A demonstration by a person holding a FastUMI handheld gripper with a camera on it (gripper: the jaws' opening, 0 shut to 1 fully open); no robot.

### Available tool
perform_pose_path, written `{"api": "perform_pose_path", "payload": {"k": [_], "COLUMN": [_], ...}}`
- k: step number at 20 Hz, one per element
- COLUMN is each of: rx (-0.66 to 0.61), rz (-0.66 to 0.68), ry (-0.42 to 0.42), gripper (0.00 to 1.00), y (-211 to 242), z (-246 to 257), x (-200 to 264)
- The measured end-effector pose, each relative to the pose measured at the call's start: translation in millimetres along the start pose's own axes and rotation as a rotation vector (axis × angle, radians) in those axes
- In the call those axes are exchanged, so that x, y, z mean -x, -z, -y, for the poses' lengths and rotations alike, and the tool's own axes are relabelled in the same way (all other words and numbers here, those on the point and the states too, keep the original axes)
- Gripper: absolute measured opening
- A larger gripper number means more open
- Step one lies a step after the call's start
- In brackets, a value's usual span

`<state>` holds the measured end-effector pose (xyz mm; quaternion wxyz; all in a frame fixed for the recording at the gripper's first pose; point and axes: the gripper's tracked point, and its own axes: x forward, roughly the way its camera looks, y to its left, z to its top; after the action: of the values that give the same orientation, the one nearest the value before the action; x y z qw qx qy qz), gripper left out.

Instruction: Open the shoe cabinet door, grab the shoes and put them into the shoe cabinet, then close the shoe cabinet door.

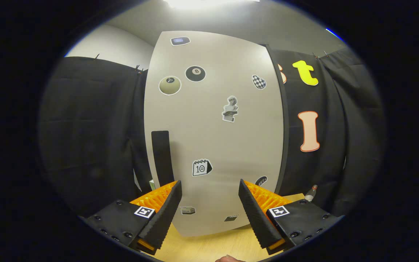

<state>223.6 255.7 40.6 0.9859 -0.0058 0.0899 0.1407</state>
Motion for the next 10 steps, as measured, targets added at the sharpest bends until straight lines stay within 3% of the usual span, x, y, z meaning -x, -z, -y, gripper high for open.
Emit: {"api": "perform_pose_path", "payload": {"k": [10], "rx": [0.012], "rz": [0.021], "ry": [0.115], "gripper": [0.98], "y": [-3], "z": [78], "x": [76]}}
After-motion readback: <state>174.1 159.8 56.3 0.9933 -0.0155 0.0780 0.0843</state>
